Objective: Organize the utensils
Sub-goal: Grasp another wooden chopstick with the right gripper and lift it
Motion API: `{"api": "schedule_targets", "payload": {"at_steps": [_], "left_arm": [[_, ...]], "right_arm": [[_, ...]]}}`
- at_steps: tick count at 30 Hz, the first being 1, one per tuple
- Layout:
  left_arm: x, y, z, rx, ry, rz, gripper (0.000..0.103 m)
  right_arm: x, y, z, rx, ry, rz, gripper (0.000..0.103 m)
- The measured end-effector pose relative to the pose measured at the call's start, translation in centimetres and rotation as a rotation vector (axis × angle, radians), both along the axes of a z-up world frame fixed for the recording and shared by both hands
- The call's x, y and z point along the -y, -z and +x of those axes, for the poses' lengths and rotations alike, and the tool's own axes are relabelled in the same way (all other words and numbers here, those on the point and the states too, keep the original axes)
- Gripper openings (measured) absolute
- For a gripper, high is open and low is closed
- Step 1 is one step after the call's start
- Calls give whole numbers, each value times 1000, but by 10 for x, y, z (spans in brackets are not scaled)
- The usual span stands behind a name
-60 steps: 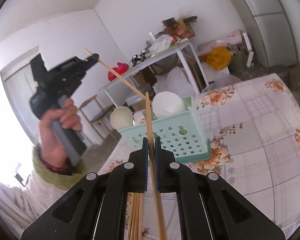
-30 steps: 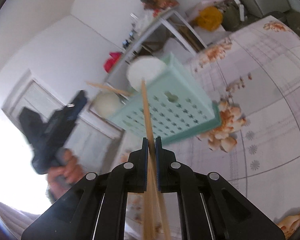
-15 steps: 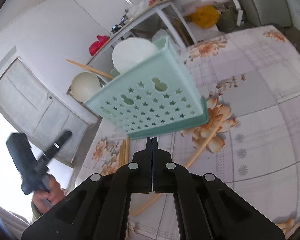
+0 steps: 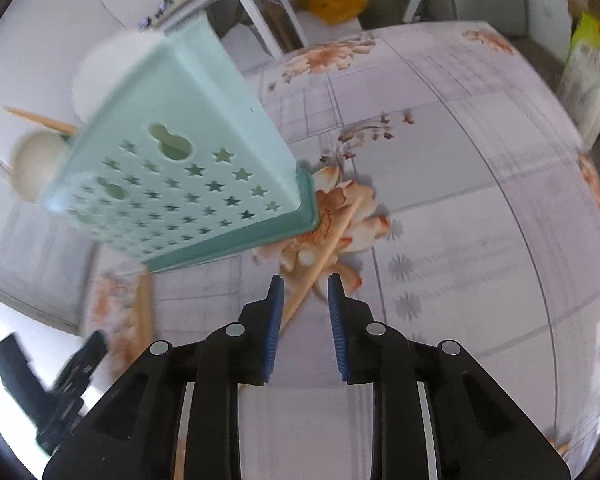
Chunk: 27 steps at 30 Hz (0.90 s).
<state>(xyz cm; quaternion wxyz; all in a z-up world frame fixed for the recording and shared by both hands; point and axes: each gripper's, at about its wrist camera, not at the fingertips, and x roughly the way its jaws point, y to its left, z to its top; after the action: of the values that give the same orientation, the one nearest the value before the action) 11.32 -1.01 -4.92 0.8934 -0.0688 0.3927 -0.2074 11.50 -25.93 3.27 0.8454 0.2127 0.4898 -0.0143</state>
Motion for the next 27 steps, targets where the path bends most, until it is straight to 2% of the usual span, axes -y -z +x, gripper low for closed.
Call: {"api": "schedule_targets", "payload": {"at_steps": [3, 5, 7, 10, 14, 16, 20, 27], "left_arm": [[4, 4, -4, -3, 12, 6, 42], [7, 5, -7, 2, 20, 14, 43], [8, 7, -9, 7, 25, 21, 43], [10, 8, -12, 30, 29, 40, 43], [10, 8, -13, 33, 26, 37, 43], [10, 8, -13, 32, 21, 35, 43], [8, 7, -13, 25, 9, 31, 43], [6, 6, -13, 15, -16, 25, 43]], "right_arm": [[-13, 10, 16, -38, -3, -126, 23], [-19, 10, 21, -33, -8, -206, 21], [-20, 10, 23, -40, -8, -247, 14], [-14, 10, 21, -40, -4, -228, 5], [0, 4, 7, -9, 28, -153, 4], [3, -9, -4, 29, 35, -140, 4], [2, -55, -34, 155, 28, -139, 4], [-3, -158, -60, 468, -28, -137, 4]]}}
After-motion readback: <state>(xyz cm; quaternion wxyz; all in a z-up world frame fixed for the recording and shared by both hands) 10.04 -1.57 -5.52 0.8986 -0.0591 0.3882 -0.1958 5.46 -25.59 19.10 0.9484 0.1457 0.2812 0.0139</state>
